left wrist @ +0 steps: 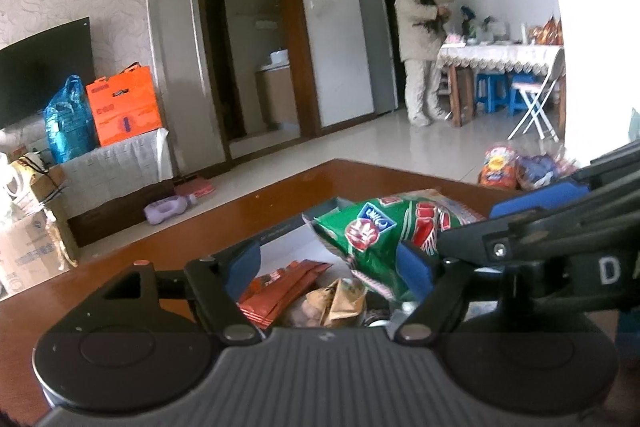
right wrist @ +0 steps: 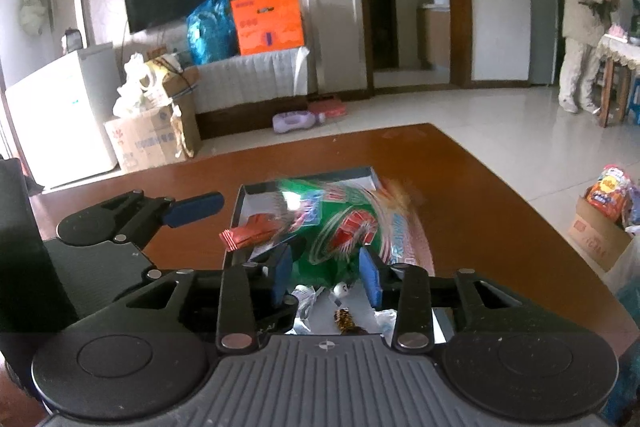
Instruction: Organize snacks
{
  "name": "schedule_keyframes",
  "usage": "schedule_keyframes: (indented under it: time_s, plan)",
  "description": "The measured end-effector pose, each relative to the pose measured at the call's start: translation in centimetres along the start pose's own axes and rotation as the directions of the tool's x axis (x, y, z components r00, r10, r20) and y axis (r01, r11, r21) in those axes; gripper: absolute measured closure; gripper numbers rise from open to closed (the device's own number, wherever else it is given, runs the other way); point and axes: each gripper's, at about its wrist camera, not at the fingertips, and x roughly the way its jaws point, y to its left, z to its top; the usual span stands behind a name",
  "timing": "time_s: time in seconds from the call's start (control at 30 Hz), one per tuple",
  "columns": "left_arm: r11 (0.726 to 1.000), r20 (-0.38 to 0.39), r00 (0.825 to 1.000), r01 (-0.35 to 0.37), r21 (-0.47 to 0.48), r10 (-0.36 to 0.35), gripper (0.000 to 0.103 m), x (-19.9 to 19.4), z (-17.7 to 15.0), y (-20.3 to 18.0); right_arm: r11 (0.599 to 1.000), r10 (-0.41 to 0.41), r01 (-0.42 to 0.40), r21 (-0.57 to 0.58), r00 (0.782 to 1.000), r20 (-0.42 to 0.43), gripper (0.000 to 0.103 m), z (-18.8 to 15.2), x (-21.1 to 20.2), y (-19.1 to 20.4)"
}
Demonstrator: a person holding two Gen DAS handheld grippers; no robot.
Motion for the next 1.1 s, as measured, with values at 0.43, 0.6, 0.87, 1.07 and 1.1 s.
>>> schedule_keyframes:
  time_s: [0.43, 0.6, 0.87, 1.07, 1.1]
  plan:
    - [0.998, 0.070, 0.996, 0.060, -0.028, -0.058, 0.023, -3.3, 0.1, 1.4, 0.997, -0.050, 0.044, 0.063, 0.994, 0.100, 0.043, -1.4, -2.8, -0.1]
    - [0.999, 0.082, 0.996, 0.031, -0.006, -0.031, 0.021, -4.5, 0.1, 1.3, 0.991, -0.123, 0.116, 0.065, 0.987, 0.108, 0.043, -1.3, -2.0, 0.0]
    - [1.000, 0.065, 0.998, 0.006, -0.001, -0.006, 0.021, -5.4, 0.0, 2.1, 0.995, -0.083, 0.077, 0.058, 0.991, 0.101, 0.044, -1.4, -1.1, 0.3]
    - [0.999, 0.030, 0.999, -0.042, -0.021, 0.043, 0.021, -6.1, 0.1, 2.8, 0.997, -0.065, 0.061, 0.038, 0.991, 0.118, 0.035, -1.5, -1.3, 1.8]
    - [0.999, 0.026, 0.998, -0.048, -0.024, 0.048, 0.021, -6.3, 0.1, 3.0, 0.998, -0.063, 0.059, 0.038, 0.991, 0.119, 0.035, -1.5, -1.4, 2.0]
